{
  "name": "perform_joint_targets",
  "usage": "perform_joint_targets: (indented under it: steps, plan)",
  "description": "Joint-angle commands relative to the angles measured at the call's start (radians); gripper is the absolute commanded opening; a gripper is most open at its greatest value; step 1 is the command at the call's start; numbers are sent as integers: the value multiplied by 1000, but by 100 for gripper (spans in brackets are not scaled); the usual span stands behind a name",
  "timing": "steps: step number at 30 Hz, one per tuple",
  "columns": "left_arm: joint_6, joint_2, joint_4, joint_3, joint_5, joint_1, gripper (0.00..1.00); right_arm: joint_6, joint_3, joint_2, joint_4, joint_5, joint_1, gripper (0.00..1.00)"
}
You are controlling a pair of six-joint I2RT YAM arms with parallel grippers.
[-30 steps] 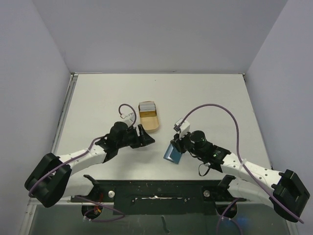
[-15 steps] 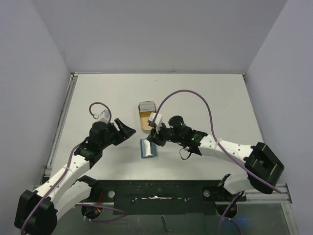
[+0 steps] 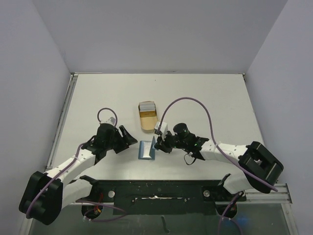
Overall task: Put the credit cards into the card holder
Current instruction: Open the card holder at the center of the board.
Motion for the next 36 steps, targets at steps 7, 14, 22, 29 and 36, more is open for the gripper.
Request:
perform_joint_targets:
  steps: [7,14,22,29,36]
  plan:
    - [12,112,193,23,92,-34,62,36,-162,-116,135,79,-51,3]
    - [-25,173,342,-8,138,-65,61,47,-168,-133,134,97,-63,3]
    - [-14,221,406,-23,158,-70,58,52,-159,-137,115,97,-65,4]
    - [-16,225,450,-42,175,-70,39,78,-157,-134,102,110,-66,5]
    - [-5,222,466,-60,169,-70,25,112,-180,-163,96,150,-65,7]
